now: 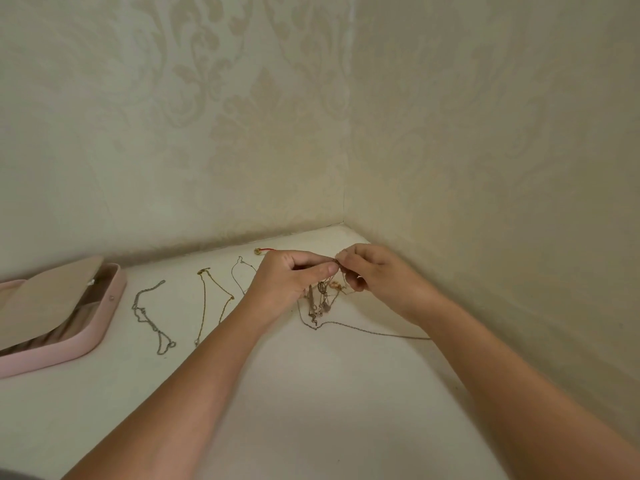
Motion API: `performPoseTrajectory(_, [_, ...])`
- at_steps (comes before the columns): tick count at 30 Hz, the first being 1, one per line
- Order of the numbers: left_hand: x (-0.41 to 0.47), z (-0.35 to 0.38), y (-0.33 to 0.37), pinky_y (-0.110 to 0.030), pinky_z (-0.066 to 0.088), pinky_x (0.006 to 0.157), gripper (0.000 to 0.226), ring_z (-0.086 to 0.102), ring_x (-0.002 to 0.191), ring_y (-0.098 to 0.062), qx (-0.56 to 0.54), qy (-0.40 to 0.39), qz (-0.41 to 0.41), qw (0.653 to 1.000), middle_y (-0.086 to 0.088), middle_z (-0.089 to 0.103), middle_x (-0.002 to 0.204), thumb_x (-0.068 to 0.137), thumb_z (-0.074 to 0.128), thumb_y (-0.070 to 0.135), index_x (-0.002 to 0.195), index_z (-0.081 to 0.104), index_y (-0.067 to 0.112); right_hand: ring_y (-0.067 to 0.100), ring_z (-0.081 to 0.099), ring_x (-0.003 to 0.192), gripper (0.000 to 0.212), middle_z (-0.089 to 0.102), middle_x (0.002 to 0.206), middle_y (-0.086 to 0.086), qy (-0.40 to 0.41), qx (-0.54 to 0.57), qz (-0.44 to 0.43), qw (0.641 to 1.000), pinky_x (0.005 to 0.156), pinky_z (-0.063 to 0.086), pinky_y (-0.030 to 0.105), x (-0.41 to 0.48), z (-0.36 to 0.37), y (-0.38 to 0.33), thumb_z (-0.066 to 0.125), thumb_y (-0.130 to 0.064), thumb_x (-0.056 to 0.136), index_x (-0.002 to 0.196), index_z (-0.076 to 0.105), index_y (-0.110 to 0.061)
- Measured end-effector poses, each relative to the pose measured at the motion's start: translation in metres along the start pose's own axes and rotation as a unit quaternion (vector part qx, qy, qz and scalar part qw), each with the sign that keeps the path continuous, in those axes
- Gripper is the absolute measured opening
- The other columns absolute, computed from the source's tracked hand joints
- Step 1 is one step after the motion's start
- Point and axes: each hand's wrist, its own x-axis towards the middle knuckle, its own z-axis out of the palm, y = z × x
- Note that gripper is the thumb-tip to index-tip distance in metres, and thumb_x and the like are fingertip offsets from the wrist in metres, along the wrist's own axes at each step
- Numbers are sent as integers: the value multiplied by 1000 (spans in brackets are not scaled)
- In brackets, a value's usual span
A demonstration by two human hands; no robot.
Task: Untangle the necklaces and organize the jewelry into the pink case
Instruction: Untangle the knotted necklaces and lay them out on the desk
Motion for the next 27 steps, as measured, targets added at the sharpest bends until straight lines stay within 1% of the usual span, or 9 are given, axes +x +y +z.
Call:
performPoseTrajectory(3, [-1, 1, 1, -3, 33, 47, 13, 49, 42, 6, -13, 21, 7, 1000, 12, 66, 63, 83, 71, 12, 95, 75, 7, 8, 43, 57, 23, 50, 59, -5, -8, 29, -6, 1000, 62, 37, 22, 1, -5, 2, 51, -24, 99, 82, 59, -12])
performPoseTrajectory(7, [1, 2, -1, -12, 30, 46, 9, 38, 42, -1, 4, 3, -49, 999, 16, 47, 47, 85, 69, 18, 89, 73, 11, 6, 39, 49, 18, 46, 54, -8, 0, -20, -27, 999, 52, 33, 17, 0, -4, 2, 54, -17, 96, 79, 57, -14])
performPoseTrajectory(11, [1, 6, 2, -14, 26, 42, 14, 27, 44, -5, -28, -30, -92, 995, 10, 30, 51, 89, 61, 15, 76, 68, 14, 3, 40, 47, 17, 46, 49, -14, 53, -56, -72, 994, 53, 34, 18, -3, 1, -4, 59, -9, 91, 75, 56, -14])
performPoseTrajectory(14, [1, 7, 5, -14, 26, 42, 21, 26, 44, -4, -28, -40, -76, 996, 12, 31, 50, 91, 56, 12, 71, 61, 15, 3, 39, 45, 17, 43, 51, -11, 74, -80, -111, 988, 49, 31, 13, -8, 5, -11, 61, -8, 89, 74, 54, -13])
performPoseTrajectory(17, [0, 8, 4, -12, 29, 44, 16, 34, 45, -3, 26, 2, -32, 999, 12, 40, 50, 89, 60, 9, 74, 63, 13, 1, 43, 47, 16, 46, 55, -8, 87, -117, -127, 981, 49, 33, 11, -10, 6, -12, 61, -3, 86, 75, 53, -10])
performPoseTrajectory(20, [-2, 11, 0, -14, 36, 52, 7, 46, 56, -10, 46, 59, 17, 997, -4, 53, 61, 84, 69, 10, 77, 68, 11, 3, 43, 51, 21, 49, 60, -6, 86, -122, -120, 982, 52, 36, 15, -8, 2, -9, 63, 2, 81, 74, 52, -15])
performPoseTrajectory(22, [-4, 12, 1, -13, 40, 54, 3, 53, 59, -10, 30, 61, 35, 997, -9, 62, 67, 83, 72, 10, 80, 70, 9, 3, 43, 54, 25, 50, 64, -6, 81, -119, -123, 982, 55, 38, 15, -6, -1, -9, 63, 4, 80, 78, 54, -19])
performPoseTrajectory(24, [-5, 13, 3, -6, 37, 49, 4, 51, 47, 1, 19, 50, 44, 998, 3, 64, 60, 84, 71, 8, 84, 71, 4, 3, 46, 55, 23, 53, 65, -7, 83, -133, -126, 980, 56, 40, 13, -6, -2, -9, 64, 4, 80, 85, 59, -19])
performPoseTrajectory(27, [-4, 14, 4, -4, 30, 43, 11, 44, 37, 4, 8, 47, 34, 998, 17, 51, 42, 87, 66, 9, 89, 69, -1, -1, 51, 57, 13, 56, 64, -11, 101, -177, -136, 969, 56, 40, 10, -6, -2, -9, 64, -1, 82, 86, 69, -12])
